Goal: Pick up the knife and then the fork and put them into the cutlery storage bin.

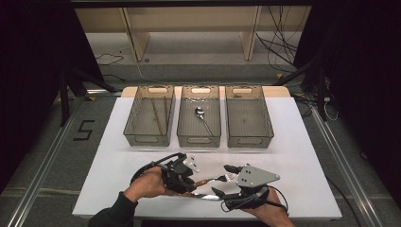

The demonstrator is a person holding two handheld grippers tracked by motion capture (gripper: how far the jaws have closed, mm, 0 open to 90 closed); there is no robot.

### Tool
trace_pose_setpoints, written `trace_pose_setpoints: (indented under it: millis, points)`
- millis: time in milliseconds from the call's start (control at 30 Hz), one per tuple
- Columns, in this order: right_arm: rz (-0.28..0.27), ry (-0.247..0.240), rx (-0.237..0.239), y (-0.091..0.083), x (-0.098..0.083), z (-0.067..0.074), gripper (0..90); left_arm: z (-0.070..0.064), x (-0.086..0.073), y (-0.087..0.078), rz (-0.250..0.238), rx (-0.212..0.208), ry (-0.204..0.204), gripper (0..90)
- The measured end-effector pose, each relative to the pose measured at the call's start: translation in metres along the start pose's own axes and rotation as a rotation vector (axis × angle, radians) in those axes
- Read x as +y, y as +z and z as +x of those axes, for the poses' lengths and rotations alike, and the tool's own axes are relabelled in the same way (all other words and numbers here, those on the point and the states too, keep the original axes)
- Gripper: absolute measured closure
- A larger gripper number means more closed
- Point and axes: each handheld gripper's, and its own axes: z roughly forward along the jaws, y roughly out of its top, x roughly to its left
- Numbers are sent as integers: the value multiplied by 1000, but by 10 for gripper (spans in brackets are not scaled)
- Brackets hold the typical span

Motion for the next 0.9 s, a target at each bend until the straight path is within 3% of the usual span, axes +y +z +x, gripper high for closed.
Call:
trace_pose_setpoints:
  millis: [433, 633, 900]
  points:
    - [126, -244, -21, 23, -9, 27, 340, -8, 2, -5, 12, -28, 39, 756]
    - [179, -334, -58, 30, -14, 34, 387, -15, 4, -6, 29, -42, 67, 756]
    - [221, -406, -83, 35, -19, 38, 515, -21, 6, -6, 40, -56, 92, 756]
